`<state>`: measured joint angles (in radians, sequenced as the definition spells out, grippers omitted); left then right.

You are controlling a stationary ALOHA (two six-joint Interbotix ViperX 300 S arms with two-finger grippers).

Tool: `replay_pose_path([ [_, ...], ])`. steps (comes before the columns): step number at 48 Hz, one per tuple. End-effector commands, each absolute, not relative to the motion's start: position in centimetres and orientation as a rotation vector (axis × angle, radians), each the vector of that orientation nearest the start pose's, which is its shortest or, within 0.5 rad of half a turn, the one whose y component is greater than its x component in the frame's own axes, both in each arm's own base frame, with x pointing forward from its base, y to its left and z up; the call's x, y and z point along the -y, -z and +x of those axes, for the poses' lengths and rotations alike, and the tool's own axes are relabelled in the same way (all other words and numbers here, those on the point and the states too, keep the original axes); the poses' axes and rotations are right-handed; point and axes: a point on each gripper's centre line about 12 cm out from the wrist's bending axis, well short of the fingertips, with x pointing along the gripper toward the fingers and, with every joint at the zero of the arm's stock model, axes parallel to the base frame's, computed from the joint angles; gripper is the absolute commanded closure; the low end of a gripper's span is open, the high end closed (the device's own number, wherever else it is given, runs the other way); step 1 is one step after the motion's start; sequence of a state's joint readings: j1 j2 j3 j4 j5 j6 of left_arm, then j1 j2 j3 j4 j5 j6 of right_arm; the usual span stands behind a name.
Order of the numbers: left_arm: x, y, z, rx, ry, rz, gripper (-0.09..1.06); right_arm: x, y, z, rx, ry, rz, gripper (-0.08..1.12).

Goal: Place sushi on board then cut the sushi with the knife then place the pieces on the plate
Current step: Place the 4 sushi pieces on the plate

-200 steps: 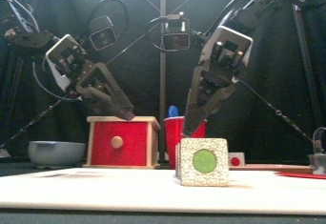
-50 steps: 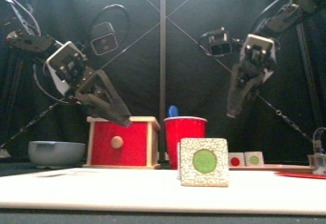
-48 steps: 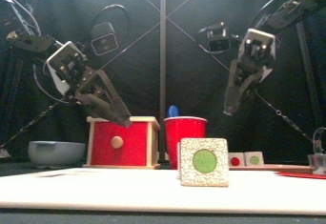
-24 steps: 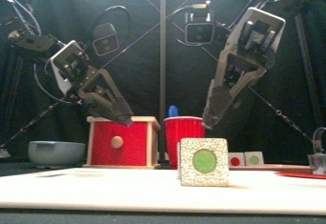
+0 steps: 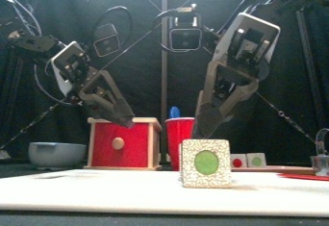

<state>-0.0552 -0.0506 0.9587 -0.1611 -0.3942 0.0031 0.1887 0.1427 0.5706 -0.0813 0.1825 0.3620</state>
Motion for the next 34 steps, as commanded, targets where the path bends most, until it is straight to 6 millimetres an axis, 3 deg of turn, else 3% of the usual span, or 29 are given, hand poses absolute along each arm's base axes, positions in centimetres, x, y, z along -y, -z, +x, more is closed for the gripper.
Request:
replay_pose_path([
  [1,1.2,-14.2,33.6,-0.490,-0.043,-0.116,0.20,-7.4,-13.7,40.5,-0.872,-0.041,0.164,0.25],
  [6,1.2,-14.2,33.6,-0.490,-0.043,-0.116,0.20,-7.3,-13.4,40.6,-0.889,-0.040,0.143,0.29],
  [11,1.2,-14.1,33.5,-0.492,-0.043,-0.114,0.20,-7.2,-13.9,40.5,-0.894,-0.037,0.132,0.40],
  [18,1.2,-14.1,33.5,-0.492,-0.043,-0.116,0.20,-5.3,-15.5,39.2,-0.919,0.012,0.144,0.55],
  [27,1.2,-14.1,33.5,-0.493,-0.041,-0.111,0.20,-1.9,-18.2,35.6,-0.950,0.108,0.186,0.54],
  [34,1.1,-14.1,33.5,-0.495,-0.045,-0.112,0.20,1.3,-18.9,32.1,-0.971,0.204,0.248,0.54],
])
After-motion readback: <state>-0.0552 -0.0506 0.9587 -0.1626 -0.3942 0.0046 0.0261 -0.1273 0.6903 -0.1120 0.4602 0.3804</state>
